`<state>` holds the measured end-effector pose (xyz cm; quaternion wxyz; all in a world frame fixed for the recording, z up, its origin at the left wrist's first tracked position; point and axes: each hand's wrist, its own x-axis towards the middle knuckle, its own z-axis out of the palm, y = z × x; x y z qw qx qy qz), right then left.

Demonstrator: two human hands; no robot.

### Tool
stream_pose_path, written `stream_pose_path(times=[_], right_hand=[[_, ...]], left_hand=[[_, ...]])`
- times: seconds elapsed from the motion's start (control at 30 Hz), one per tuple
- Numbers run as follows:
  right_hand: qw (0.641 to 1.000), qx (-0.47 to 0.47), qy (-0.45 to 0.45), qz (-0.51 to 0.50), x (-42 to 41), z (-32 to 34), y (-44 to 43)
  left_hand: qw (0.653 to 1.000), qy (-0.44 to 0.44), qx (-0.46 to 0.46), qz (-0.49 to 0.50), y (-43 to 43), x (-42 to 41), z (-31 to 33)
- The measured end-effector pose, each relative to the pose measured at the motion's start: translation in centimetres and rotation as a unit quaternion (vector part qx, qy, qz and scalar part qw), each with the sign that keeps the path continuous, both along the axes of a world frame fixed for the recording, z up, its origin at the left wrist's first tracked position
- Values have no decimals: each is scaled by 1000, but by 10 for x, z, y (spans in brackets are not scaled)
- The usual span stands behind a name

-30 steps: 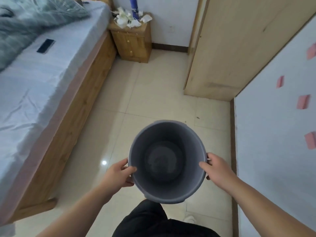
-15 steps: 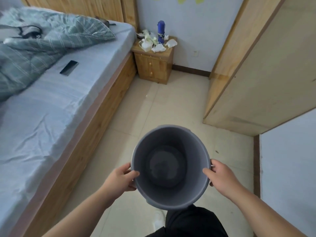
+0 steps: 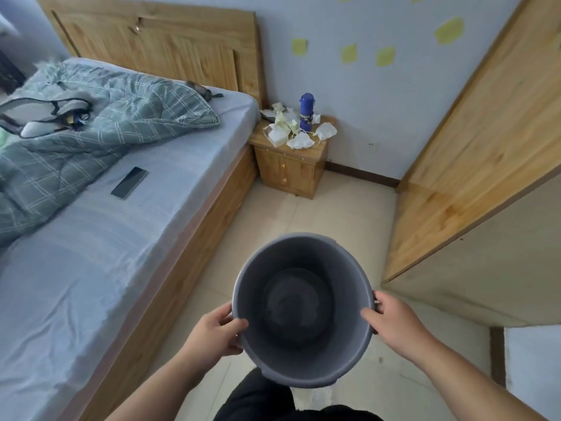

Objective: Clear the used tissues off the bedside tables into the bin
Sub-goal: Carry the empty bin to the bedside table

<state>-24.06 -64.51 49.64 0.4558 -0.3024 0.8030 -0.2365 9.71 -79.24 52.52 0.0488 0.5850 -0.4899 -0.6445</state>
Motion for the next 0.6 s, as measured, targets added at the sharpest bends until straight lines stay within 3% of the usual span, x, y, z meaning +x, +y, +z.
stream_pose_path(times=[0.3,0.6], right_hand=[[999,36,8,-29,-29,-17,-154],[996,47,-3,-79,-76,-15,-278]], left_hand=[[999,26,46,5,-175,-50,-40],[995,7,94,-24,-336,-115,-39]])
